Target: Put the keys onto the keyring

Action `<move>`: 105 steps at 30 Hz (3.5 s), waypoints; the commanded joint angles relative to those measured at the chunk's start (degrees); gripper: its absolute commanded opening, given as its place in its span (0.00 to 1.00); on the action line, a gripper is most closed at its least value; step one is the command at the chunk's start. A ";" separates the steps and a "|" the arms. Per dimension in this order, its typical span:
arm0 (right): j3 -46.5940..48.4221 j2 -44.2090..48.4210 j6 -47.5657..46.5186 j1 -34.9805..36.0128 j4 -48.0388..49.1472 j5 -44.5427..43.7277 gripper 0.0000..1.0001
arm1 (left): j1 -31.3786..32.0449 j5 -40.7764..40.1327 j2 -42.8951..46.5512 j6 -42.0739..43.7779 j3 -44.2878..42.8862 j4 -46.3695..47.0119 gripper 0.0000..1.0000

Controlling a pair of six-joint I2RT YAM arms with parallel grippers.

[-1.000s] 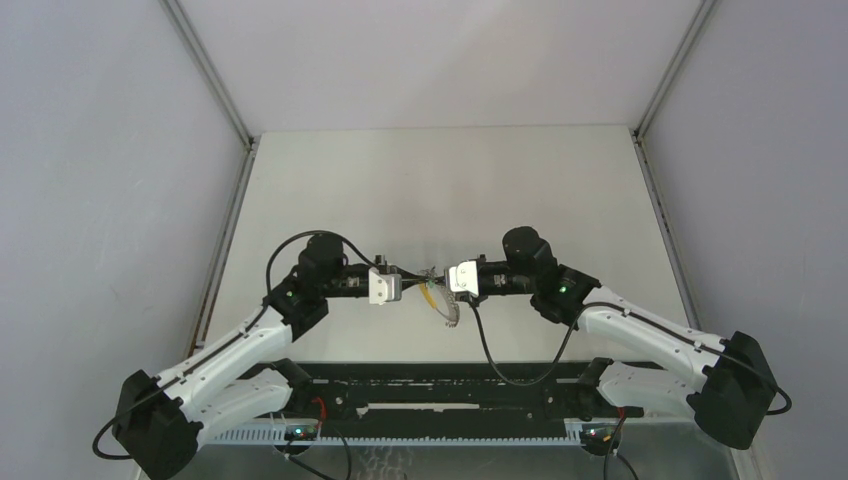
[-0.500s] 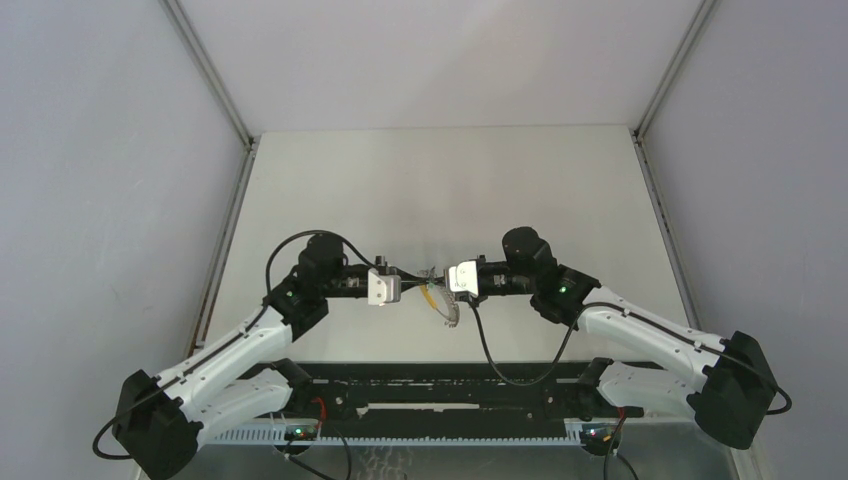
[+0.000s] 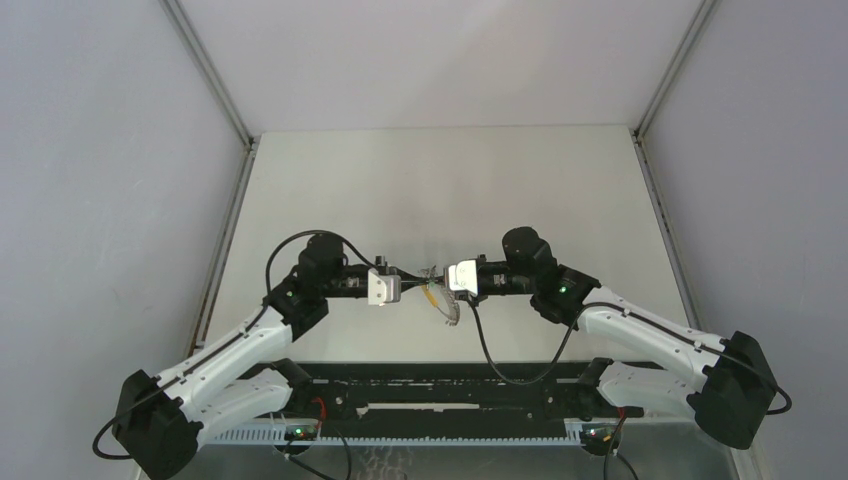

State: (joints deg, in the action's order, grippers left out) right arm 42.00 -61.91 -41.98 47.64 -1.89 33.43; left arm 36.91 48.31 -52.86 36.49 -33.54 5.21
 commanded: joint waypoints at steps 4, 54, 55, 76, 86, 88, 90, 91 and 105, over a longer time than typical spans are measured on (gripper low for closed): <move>2.66 1.62 0.77 0.35 3.79 0.86 0.00 | 0.27 0.88 0.07 -1.04 -3.98 1.73 0.00; 2.71 1.50 1.24 0.61 4.26 0.91 0.00 | 0.27 0.81 0.68 -1.19 -3.90 2.08 0.00; 2.75 1.54 1.40 0.61 4.27 0.90 0.00 | 0.27 0.96 0.67 -1.25 -3.97 2.08 0.00; 2.75 1.62 5.68 0.61 7.04 2.91 0.00 | 2.17 -2.37 -0.14 -2.06 -3.89 3.75 0.00; 2.70 1.44 9.28 0.55 9.18 2.89 0.00 | 2.82 -3.68 0.78 -5.77 -0.62 12.37 0.00; 2.70 1.44 10.00 0.52 9.71 2.71 0.00 | 2.90 -3.67 0.77 -5.81 -0.48 12.49 0.00; 2.76 1.49 10.08 0.50 9.67 2.68 0.00 | 2.91 -4.14 1.00 -5.71 -0.31 12.27 0.00; 2.66 1.67 9.96 0.48 9.47 2.58 0.00 | 2.91 -4.42 1.32 -5.37 -0.22 11.83 0.00; 1.45 5.62 6.96 -1.51 6.40 2.30 0.00 | 2.91 -8.17 2.51 -1.50 0.25 6.52 0.00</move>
State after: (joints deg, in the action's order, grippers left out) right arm 41.98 -57.87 -33.89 46.63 2.13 34.28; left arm 39.62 40.91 -51.05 33.65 -33.50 11.22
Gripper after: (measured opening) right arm 0.006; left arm 0.006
